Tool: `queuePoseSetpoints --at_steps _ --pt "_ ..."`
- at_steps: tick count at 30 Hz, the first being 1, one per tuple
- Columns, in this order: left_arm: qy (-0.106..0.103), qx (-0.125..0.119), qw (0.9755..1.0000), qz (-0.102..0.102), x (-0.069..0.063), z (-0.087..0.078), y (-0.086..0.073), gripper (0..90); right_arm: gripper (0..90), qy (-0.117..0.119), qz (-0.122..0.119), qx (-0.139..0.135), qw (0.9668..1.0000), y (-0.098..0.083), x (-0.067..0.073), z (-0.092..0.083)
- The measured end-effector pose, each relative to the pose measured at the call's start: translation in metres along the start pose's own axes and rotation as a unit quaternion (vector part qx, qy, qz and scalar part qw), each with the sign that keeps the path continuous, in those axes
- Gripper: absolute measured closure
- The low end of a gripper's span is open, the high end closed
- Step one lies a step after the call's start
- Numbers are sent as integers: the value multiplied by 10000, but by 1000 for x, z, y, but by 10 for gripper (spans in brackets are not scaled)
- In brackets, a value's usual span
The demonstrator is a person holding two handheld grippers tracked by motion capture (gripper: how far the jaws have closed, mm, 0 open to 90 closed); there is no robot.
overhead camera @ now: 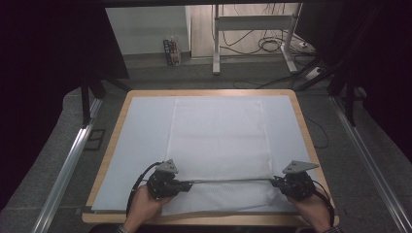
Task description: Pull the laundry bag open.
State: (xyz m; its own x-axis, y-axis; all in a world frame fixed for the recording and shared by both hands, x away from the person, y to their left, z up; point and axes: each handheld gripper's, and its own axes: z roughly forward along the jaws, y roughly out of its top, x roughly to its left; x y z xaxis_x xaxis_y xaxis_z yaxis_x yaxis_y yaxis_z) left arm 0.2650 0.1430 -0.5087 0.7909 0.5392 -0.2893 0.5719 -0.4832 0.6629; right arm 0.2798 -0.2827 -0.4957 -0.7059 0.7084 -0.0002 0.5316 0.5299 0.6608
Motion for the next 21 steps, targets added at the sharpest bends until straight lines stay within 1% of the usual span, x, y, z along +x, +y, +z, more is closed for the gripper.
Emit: queuePoseSetpoints --at_steps 1,2,4,9,10,12,15,17,21 --pt "39 -2 10000 -3 0 0 0 873 821 1 7 -3 10000 0 0 0" --pt "52 -16 10000 -26 0 -1 -1 872 820 -38 -14 7 10000 0 0 0" --pt "72 -23 10000 -45 1 -3 -2 873 821 -43 17 28 10000 0 0 0" --pt "133 -62 9998 -123 6 -11 -7 873 821 -119 48 33 9999 -1 -3 -1" --pt "147 -92 9997 -159 6 -12 -8 873 821 -111 66 20 9999 -2 -4 -1" --pt "153 -101 9997 -161 7 -15 -10 873 821 -111 77 16 9999 -2 -4 -1" --pt "218 -119 9995 -216 8 -18 -12 873 821 -126 70 31 9999 -2 -4 -1" --pt "206 -145 9994 -241 9 -20 -14 872 821 -126 99 39 9999 -2 -5 -1" --pt "250 -176 9991 -292 10 -24 -17 873 820 -108 104 43 9999 -2 -5 -1"
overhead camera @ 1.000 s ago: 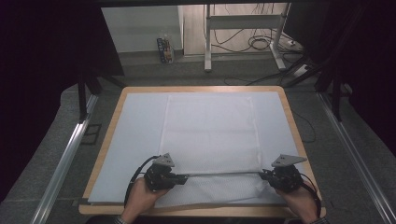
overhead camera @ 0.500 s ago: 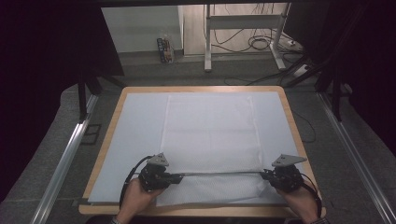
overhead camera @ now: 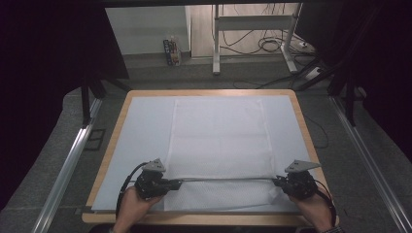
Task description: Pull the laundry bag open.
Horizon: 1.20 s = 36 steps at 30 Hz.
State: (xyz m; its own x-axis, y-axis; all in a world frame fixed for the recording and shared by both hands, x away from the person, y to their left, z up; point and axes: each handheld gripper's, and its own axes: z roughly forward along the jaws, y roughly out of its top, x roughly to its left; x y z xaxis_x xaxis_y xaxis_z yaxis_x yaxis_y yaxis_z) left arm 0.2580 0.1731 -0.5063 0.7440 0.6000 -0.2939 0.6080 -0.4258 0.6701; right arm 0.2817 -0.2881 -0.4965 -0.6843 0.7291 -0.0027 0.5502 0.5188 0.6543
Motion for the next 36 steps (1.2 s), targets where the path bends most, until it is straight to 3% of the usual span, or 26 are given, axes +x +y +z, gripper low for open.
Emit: queuePoseSetpoints --at_steps 9,20,21,36 --pt "94 -67 9999 -116 6 -10 -7 872 820 -16 27 -21 10000 -1 -2 0" --pt "152 -10 9998 -123 7 -12 -10 873 821 -20 0 -4 10000 0 -1 -1" --pt "148 -14 9998 -143 7 -13 -10 872 820 -105 -53 24 9999 0 0 -1" --pt "275 -118 9989 -353 15 -25 -19 873 821 -137 -22 42 9999 0 -1 -2"
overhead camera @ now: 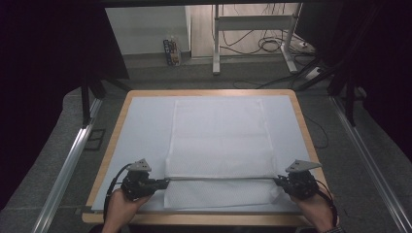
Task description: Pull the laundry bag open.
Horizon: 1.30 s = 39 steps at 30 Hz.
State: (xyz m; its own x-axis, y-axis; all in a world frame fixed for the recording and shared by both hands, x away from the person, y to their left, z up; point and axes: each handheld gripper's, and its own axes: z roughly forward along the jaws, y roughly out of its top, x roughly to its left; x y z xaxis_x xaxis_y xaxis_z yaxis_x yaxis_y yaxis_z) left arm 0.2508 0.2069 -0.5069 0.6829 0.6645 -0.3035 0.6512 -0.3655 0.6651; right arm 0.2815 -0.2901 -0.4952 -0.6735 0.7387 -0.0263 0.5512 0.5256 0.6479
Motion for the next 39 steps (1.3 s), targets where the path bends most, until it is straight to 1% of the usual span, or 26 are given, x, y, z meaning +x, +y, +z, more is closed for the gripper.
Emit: queuePoseSetpoints --at_steps 1,2,3,6,7,8,10,12,13,14,15,16,17,18,19,21,22,23,27,30,32,33,34,37,38,39 --pt "-16 -21 10000 -25 0 -1 0 873 821 7 18 -5 10000 0 0 0" --pt "10 -11 10000 -20 0 -1 0 873 821 34 34 -17 10000 0 0 0" --pt "77 1 10000 -20 1 -2 -1 873 822 -4 17 -6 10000 0 0 0" --pt "73 -23 9999 -74 4 -4 -2 873 822 -45 25 1 10000 -1 -1 -1" --pt "54 -30 9999 -85 4 -5 -3 873 821 -13 43 -7 10000 -1 -2 -1" --pt "85 -26 9999 -85 4 -5 -3 873 822 14 51 -13 10000 -1 -2 -1" --pt "153 -4 9998 -85 4 -6 -4 873 822 -54 9 25 10000 0 -1 -1" --pt "108 -54 9998 -125 6 -8 -4 873 822 -23 48 -6 10000 -1 -2 -1" --pt "135 -37 9998 -116 6 -8 -4 873 822 -9 53 -9 10000 -1 -2 -1" --pt "210 -13 9997 -120 5 -8 -4 874 822 -11 50 -5 10000 0 -1 -1" --pt "229 -10 9997 -132 6 -8 -4 874 822 -46 39 11 10000 0 -1 -1" --pt "219 1 9996 -150 7 -8 -4 874 822 -9 67 -3 10000 0 -1 -1" --pt "303 15 9994 -165 7 -7 -4 874 823 8 73 11 10000 0 -1 -1" --pt "368 65 9992 -139 7 -7 -4 874 823 46 67 6 10000 0 -1 0" --pt "403 95 9991 -123 7 -6 -4 874 822 67 77 2 9999 0 0 0" --pt "274 148 9992 -231 12 -4 -6 873 821 29 24 39 10000 1 2 0" --pt "278 174 9991 -259 13 -4 -7 873 820 42 -3 35 10000 0 2 0" --pt "222 242 9989 -334 15 -3 -7 872 819 115 0 26 9999 0 2 0" --pt "270 360 9982 -408 17 -1 -9 871 810 232 -23 119 9997 -1 5 2" --pt "224 525 9971 -502 18 1 -11 868 806 299 -7 131 9995 -1 7 2" --pt "161 661 9965 -484 19 3 -13 865 800 350 17 146 9993 -2 9 2" --pt "186 725 9962 -441 19 3 -14 865 796 331 9 172 9993 -2 9 2" --pt "190 711 9961 -477 18 3 -14 863 792 342 -9 217 9992 -2 10 3" --pt "181 723 9960 -484 17 3 -16 861 780 314 -96 293 9990 -3 13 5" --pt "181 723 9960 -484 17 3 -16 860 778 322 -88 320 9989 -4 15 5" --pt "95 780 9955 -533 16 2 -18 860 775 321 -128 344 9988 -5 16 5"
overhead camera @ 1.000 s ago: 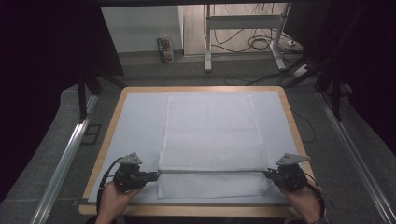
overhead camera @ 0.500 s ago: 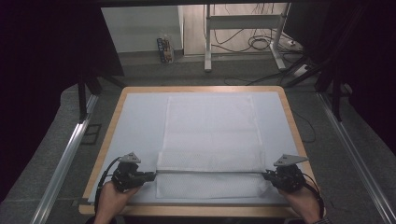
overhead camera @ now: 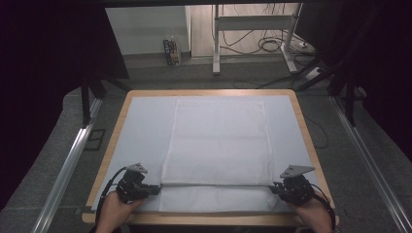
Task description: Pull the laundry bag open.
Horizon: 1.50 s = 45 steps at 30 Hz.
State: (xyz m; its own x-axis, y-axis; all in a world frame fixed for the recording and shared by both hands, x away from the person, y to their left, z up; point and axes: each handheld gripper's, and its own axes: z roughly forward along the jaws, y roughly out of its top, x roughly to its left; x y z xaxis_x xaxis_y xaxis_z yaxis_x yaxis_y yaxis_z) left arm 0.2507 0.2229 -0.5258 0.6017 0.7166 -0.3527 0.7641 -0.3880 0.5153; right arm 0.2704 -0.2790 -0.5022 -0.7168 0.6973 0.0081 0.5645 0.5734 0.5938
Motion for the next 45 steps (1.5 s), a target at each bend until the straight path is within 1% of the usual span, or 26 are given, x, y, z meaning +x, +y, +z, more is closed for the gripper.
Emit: queuePoseSetpoints --at_steps 1,3,6,7,9,11,13,14,15,17,19,20,21,22,25,27,28,30,32,33,36,39,43,44,45 --pt "-45 18 10000 -21 0 0 -1 859 772 -2 5 10 10000 0 1 0" --pt "-38 72 10000 -21 -1 0 -4 859 768 12 -5 18 10000 -2 2 0" --pt "14 23 10000 -12 -1 1 -5 855 751 39 -6 60 10000 -3 3 0" --pt "74 10 10000 31 -2 1 -6 851 745 22 -30 75 10000 -3 3 1" --pt "257 -10 9996 134 -4 2 -5 815 726 -13 -93 74 9999 -3 4 1" --pt "381 -63 9989 267 -6 3 -5 753 685 -40 -166 48 9998 -3 4 2" --pt "470 -65 9982 362 -8 5 -4 701 632 -56 -208 43 9998 -2 4 2" --pt "539 -123 9976 412 -10 5 -4 674 610 -64 -235 46 9997 -2 4 3" --pt "626 -126 9969 462 -10 5 -4 623 580 -74 -266 47 9996 -2 5 4" --pt "721 -168 9959 527 -11 6 -3 568 510 -80 -309 25 9995 -1 5 5" --pt "806 -244 9947 582 -12 7 -3 471 447 -112 -391 -16 9992 0 5 5" --pt "860 -270 9941 597 -12 8 -3 438 410 -131 -401 -45 9991 0 5 6" --pt "937 -302 9931 632 -13 9 -3 388 376 -153 -416 -84 9990 1 5 6" --pt "982 -320 9923 683 -14 9 -3 332 343 -164 -395 -115 9990 1 5 6" --pt "1095 -492 9895 808 -17 9 -2 198 249 -175 -360 -288 9988 2 2 5" --pt "1213 -567 9874 848 -19 9 -1 132 204 -169 -323 -405 9985 3 1 4" --pt "1213 -567 9874 848 -19 9 -1 104 184 -182 -304 -466 9983 3 1 3" --pt "1226 -687 9869 795 -20 7 0 78 157 -155 -307 -511 9981 3 1 3" --pt "1225 -719 9863 841 -21 5 0 45 132 -105 -299 -546 9980 4 1 2" --pt "1239 -753 9858 846 -22 5 0 44 118 -77 -288 -562 9980 4 1 2" --pt "1186 -858 9853 877 -24 3 1 35 88 -63 -218 -629 9978 4 1 -1" --pt "1236 -931 9835 938 -26 3 -1 25 61 -91 -116 -736 9972 5 0 -5" --pt "1295 -1019 9812 1004 -30 0 -4 19 35 -69 85 -848 9963 3 -1 -9" --pt "1295 -1019 9812 1004 -30 0 -4 19 31 -65 104 -870 9961 3 -1 -10" --pt "1334 -1068 9799 1032 -31 -2 -6 19 28 -68 112 -881 9960 2 0 -11"
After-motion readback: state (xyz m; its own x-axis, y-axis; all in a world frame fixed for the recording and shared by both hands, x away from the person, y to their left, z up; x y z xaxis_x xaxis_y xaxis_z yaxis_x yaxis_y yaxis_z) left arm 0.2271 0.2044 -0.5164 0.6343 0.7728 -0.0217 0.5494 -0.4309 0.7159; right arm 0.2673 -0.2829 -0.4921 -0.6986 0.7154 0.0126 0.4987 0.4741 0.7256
